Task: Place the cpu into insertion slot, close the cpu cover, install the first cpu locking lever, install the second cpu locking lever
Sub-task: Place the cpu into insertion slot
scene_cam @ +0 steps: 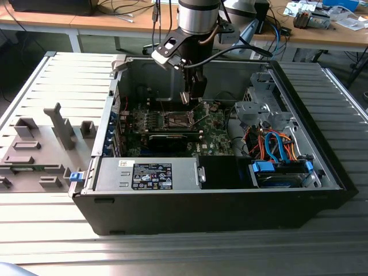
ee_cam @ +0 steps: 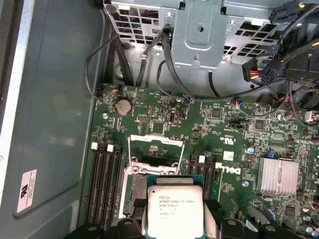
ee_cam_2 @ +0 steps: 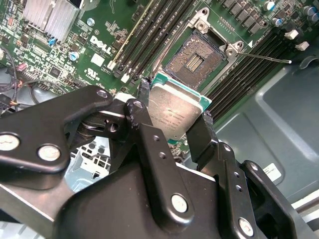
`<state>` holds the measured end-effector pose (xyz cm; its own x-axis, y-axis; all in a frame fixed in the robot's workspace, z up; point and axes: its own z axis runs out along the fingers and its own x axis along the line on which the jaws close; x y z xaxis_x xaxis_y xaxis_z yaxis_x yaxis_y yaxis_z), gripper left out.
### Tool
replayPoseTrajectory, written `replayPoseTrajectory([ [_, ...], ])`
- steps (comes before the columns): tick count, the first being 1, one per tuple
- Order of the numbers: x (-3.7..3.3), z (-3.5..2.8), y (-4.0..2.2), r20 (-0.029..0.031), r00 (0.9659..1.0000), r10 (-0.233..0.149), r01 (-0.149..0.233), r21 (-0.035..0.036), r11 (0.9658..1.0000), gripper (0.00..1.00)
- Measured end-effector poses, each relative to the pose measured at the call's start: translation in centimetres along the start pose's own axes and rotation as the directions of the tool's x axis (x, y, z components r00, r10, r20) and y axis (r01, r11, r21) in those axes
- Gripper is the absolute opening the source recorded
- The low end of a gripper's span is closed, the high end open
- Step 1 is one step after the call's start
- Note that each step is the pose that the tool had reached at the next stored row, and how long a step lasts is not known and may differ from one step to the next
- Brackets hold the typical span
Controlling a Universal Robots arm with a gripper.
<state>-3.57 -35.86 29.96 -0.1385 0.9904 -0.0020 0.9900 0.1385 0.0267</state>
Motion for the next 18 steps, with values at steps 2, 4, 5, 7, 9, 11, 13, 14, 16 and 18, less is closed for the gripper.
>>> replayPoseTrajectory([
  [2,0.0,0.0,0.0,0.0001,1.0,0.002,-0.002,0.0,1.0,0.54],
  [4,0.0,0.0,0.0,0.0002,1.0,0.006,-0.006,0.0,1.0,0.54],
  [5,0.0,0.0,0.0,0.0002,1.0,0.008,-0.008,0.0001,1.0,0.54],
  [7,0.0,0.0,0.0,0.0004,0.9999,0.015,-0.015,0.0,0.9999,0.54],
  [9,0.0,0.0,0.0,0.0005,0.9998,0.019,-0.019,0.0,0.9998,0.54],
  [11,0.0,0.0,0.0,0.0006,0.9998,0.021,-0.021,0.0,0.9998,0.54],
  [13,0.0,0.0,0.0,0.0007,0.9996,0.027,-0.027,0.0001,0.9996,0.54],
  [14,0.0,0.0,0.0,0.0008,0.9996,0.029,-0.029,0.0001,0.9996,0.54],
  [16,0.0,0.0,0.0,0.0009,0.9994,0.034,-0.034,0.0,0.9994,0.54],
  [18,0.0,0.0,0.0,0.001,0.9993,0.038,-0.038,0.0,0.9993,0.54],
])
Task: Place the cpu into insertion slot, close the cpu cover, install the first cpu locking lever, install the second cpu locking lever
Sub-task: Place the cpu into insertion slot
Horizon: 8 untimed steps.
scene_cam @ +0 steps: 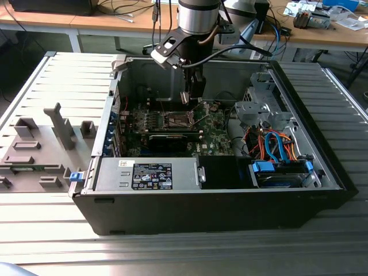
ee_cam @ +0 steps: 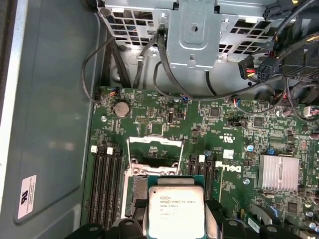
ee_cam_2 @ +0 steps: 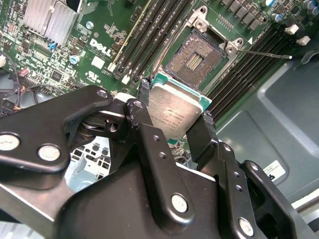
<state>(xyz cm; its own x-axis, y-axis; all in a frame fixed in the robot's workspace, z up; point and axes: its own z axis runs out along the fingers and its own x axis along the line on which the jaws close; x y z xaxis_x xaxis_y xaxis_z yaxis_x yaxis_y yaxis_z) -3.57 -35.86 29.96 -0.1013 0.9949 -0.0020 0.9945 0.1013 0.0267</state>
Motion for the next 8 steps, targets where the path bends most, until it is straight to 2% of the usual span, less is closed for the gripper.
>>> replayPoseTrajectory([
  [8,0.0,0.0,0.0,0.0004,0.9999,0.014,-0.014,0.0,0.9999,0.54],
])
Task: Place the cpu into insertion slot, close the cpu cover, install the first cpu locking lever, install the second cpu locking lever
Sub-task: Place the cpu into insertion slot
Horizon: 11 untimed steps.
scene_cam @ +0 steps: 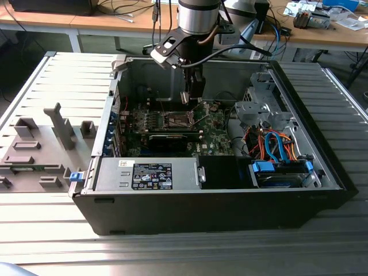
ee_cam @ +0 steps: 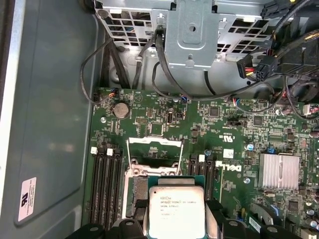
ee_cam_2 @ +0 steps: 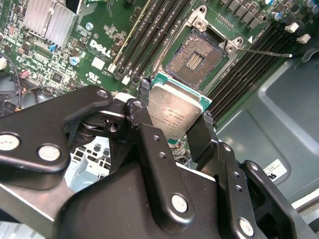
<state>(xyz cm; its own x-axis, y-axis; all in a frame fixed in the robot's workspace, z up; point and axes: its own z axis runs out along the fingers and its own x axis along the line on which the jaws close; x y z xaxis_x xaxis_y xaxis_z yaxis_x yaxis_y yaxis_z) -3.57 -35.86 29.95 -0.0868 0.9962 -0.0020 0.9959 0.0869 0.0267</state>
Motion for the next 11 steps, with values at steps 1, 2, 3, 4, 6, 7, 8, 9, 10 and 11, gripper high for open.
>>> replayPoseTrajectory([
  [1,0.0,0.0,0.0,0.0,1.0,0.002,-0.002,0.0,1.0,0.54],
  [2,0.0,0.0,0.0,0.0,1.0,0.003,-0.003,0.0,1.0,0.54],
  [3,0.0,0.0,0.0,0.0001,1.0,0.004,-0.004,0.0,1.0,0.54],
  [4,0.0,0.0,0.0,0.0001,1.0,0.006,-0.006,0.0001,1.0,0.54],
  [6,0.0,0.0,0.0,0.0002,1.0,0.008,-0.008,0.0,1.0,0.54],
  [7,0.0,0.0,0.0,0.0003,1.0,0.01,-0.01,0.0001,1.0,0.54],
  [8,0.0,0.0,0.0,0.0003,0.9999,0.011,-0.011,0.0,0.9999,0.54],
  [9,0.0,0.0,0.0,0.0003,0.9999,0.013,-0.013,0.0001,0.9999,0.54],
  [10,0.0,0.0,0.0,0.0003,0.9999,0.014,-0.014,0.0,0.9999,0.54],
  [11,0.0,0.0,0.0,0.0004,0.9999,0.015,-0.015,0.0,0.9999,0.54],
])
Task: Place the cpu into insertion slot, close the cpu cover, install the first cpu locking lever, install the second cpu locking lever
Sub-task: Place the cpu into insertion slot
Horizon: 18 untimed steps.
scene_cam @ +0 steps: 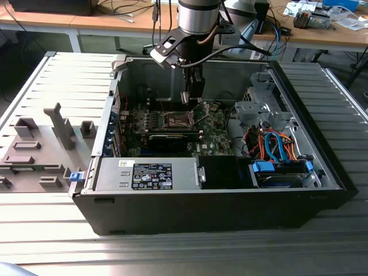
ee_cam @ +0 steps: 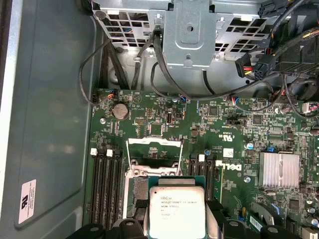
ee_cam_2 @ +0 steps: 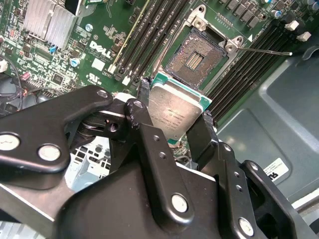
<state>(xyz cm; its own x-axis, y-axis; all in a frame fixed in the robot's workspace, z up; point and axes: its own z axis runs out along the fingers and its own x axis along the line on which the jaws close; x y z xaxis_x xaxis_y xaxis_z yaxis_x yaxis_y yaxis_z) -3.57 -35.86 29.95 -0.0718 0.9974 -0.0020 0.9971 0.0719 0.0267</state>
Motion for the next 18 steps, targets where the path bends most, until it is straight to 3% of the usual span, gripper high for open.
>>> replayPoseTrajectory([
  [18,0.0,0.01,0.0,0.0008,0.9996,0.03,-0.03,0.0001,0.9996,0.54],
])
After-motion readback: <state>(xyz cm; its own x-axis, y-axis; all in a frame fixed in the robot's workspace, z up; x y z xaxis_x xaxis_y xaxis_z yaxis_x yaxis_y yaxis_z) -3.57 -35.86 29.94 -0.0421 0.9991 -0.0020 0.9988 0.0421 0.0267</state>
